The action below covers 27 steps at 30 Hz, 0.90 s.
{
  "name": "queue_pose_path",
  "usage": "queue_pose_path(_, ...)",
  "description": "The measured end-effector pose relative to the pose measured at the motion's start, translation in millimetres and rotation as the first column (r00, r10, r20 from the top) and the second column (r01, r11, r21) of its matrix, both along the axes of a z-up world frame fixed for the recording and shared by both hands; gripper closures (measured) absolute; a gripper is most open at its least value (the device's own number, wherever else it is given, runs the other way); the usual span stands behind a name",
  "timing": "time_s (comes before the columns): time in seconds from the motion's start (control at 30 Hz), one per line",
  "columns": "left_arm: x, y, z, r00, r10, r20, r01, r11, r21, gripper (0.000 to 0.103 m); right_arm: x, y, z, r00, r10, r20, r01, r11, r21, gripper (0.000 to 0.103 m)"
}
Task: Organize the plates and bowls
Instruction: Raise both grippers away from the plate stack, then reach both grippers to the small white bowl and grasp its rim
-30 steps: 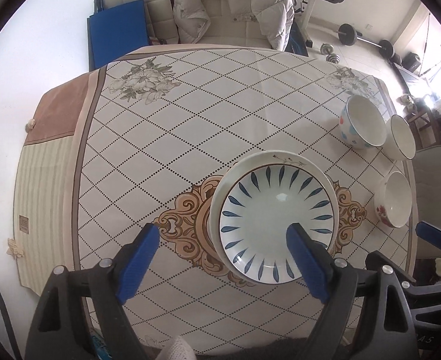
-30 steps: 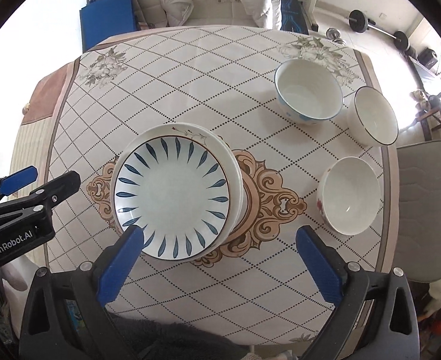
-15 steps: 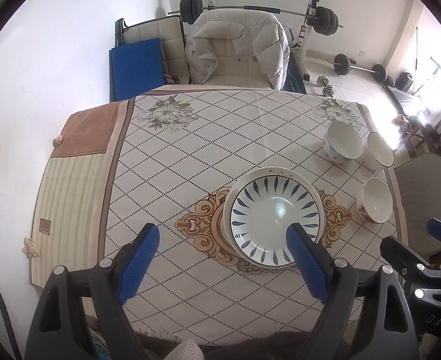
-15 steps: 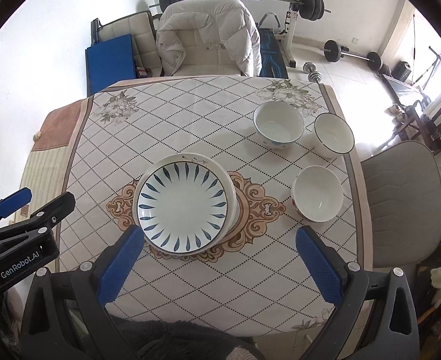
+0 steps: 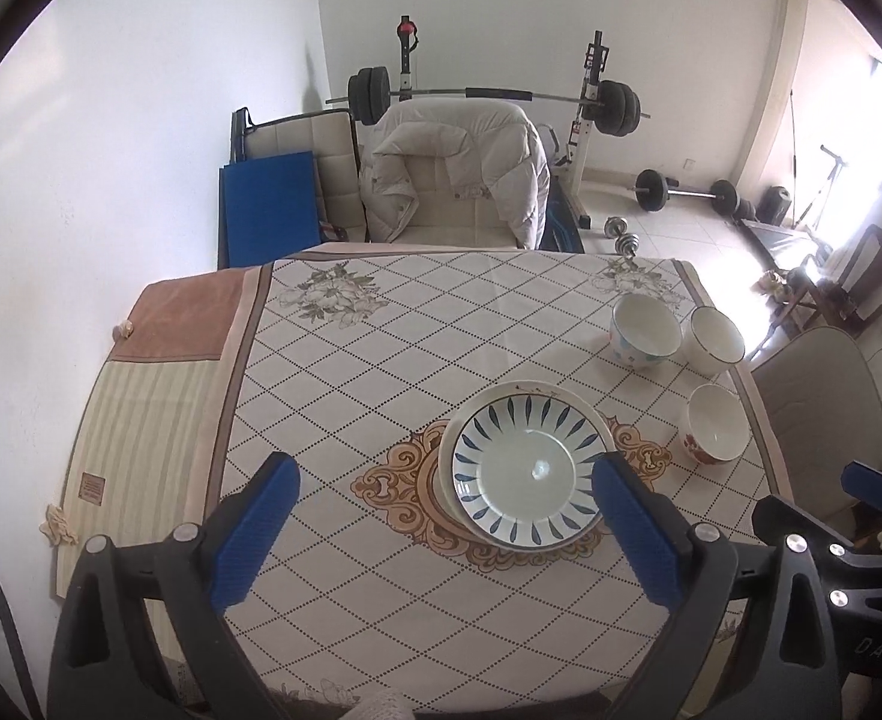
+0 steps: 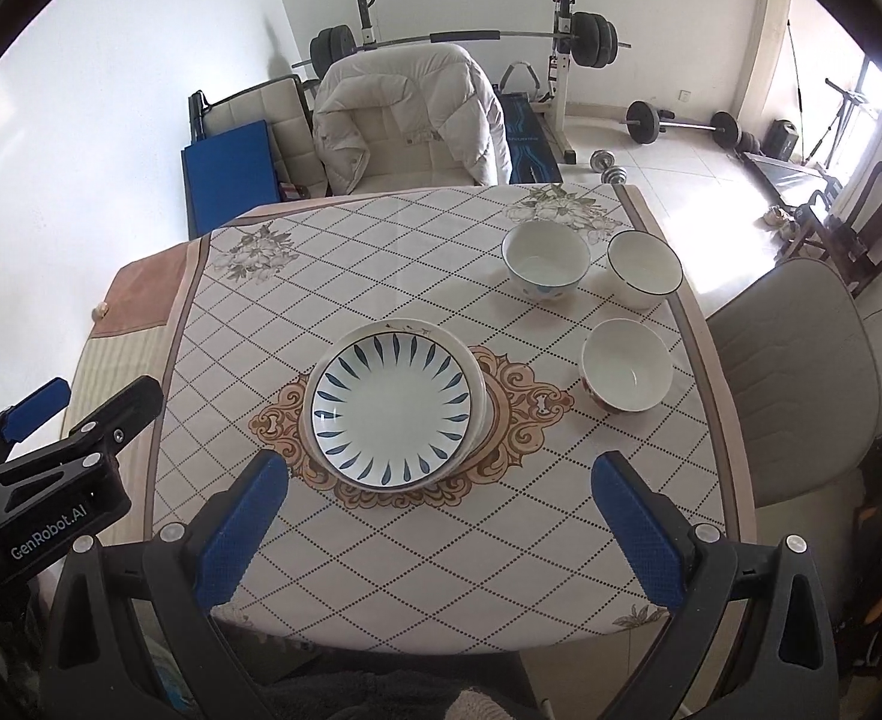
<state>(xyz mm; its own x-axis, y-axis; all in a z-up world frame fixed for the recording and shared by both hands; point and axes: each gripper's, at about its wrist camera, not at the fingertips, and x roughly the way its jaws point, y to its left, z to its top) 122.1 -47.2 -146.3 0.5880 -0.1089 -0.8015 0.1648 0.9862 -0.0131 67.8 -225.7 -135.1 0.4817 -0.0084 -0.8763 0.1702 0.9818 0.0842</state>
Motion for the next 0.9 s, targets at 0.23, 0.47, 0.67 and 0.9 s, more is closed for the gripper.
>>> queue_pose_path(0.23, 2.5, -24.8, 9.6, 0.994, -0.027, 0.108, 0.025, 0.999, 0.023, 0.003, -14.2, -33.3, 10.8, 0.983, -0.101, 0.152, 0.102, 0.995, -0.003, 0.000)
queue_pose_path(0.47, 33.7, -91.3, -2.1, 0.991, -0.089, 0.097, 0.076, 0.988, 0.131, 0.003, 12.5, -115.3, -16.2, 0.976, -0.203, 0.081, 0.203, 0.979, 0.001, 0.000)
queue_pose_path(0.67, 77.7, -175.9, -36.6, 0.994, -0.112, -0.020, 0.113, 0.981, 0.159, 0.003, 44.8, -213.0, -68.2, 0.963, -0.261, -0.061, 0.261, 0.965, -0.009, 0.000)
queue_pose_path(0.9, 131.1, -282.5, -110.9, 0.958, -0.178, -0.224, 0.220, 0.958, 0.182, 0.006, 95.5, -299.7, -156.0, 0.951, -0.199, -0.238, 0.215, 0.976, 0.043, 0.001)
